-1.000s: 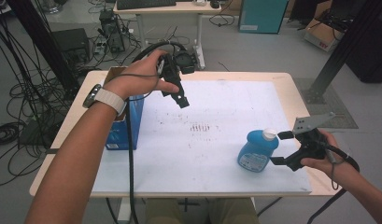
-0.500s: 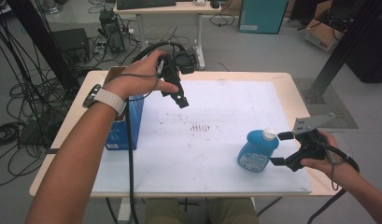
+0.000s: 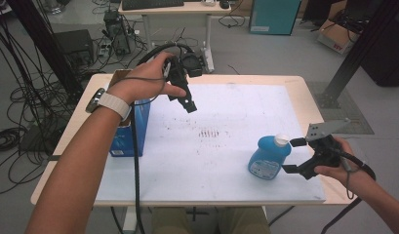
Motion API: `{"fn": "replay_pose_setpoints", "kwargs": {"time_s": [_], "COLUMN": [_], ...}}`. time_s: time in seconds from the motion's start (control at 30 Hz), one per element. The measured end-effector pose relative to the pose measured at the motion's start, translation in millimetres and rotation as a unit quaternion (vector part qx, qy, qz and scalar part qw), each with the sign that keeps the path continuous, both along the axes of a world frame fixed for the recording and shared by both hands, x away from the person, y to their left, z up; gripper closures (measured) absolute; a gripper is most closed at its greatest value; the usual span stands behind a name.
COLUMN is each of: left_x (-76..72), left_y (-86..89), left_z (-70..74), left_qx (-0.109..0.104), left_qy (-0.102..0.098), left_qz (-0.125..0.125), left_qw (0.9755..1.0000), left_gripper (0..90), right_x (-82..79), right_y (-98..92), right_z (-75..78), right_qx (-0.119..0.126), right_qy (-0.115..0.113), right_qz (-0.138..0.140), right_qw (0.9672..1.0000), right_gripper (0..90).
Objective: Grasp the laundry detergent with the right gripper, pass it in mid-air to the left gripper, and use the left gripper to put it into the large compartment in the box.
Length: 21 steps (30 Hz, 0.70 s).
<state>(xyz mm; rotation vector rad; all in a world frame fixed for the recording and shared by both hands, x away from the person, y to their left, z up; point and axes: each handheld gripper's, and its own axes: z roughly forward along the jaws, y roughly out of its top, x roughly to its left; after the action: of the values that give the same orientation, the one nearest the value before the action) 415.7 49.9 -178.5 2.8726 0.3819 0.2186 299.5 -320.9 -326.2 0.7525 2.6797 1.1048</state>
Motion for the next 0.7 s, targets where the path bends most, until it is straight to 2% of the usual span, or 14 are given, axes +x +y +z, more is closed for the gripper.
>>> {"fn": "replay_pose_setpoints", "kwargs": {"time_s": [0.7], "left_x": [0.3], "left_y": [0.1], "left_z": [0.3], "left_qx": [0.002], "left_qy": [0.0], "left_qz": [-0.001], "left_qw": [1.0], "left_gripper": [8.5], "right_x": [-0.2], "right_y": [0.4], "right_z": [-0.1], "right_qx": [0.001], "right_qy": [0.0], "right_qz": [0.002], "right_qw": [1.0], "right_gripper": [5.7]}}
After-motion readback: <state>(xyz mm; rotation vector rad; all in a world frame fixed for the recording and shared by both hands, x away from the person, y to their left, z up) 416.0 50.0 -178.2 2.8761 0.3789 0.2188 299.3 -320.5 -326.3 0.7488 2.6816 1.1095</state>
